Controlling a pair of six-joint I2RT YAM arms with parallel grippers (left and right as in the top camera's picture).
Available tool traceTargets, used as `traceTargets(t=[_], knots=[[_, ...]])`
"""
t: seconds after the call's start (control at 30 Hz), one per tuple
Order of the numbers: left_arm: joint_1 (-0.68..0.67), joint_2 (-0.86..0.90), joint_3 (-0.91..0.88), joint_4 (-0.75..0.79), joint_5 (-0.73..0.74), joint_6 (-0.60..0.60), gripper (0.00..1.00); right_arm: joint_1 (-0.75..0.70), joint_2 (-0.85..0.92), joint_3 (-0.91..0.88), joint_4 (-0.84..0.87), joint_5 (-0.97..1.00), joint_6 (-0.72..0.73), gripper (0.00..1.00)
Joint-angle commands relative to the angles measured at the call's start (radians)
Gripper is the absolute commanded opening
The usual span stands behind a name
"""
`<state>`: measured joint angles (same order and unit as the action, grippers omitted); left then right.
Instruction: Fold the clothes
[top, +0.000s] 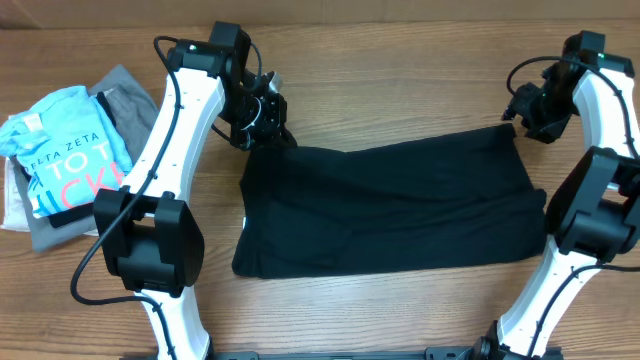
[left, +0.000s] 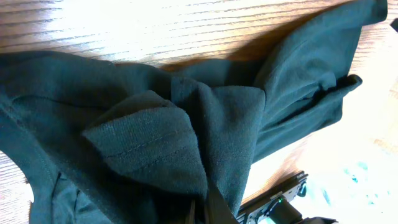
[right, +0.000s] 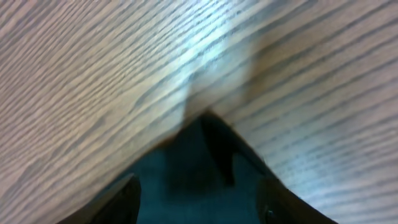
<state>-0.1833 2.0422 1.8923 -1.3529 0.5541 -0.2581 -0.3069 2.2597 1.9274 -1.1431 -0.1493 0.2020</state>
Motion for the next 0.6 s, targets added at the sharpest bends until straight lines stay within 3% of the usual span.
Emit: traceTargets(t=[0.0,0.2,0.33,0.57], knots=[[0.0,-0.015,0.011,0.004,0.014,0.019,0.04,-0.002,0.018,-0.005,0.012,0.01,0.016,0.62],[0.0,-0.015,0.011,0.006,0.012,0.019,0.04,-0.001,0.058,-0.01,0.021,0.01,0.031,0.58],[0.0,-0.015,0.011,0.013,0.012,0.019,0.04,0.002,0.058,-0.01,0.04,0.006,0.031,0.47],[0.0,-0.015,0.011,0.018,0.013,0.018,0.04,0.015,0.058,-0.029,0.057,0.006,0.031,0.47]])
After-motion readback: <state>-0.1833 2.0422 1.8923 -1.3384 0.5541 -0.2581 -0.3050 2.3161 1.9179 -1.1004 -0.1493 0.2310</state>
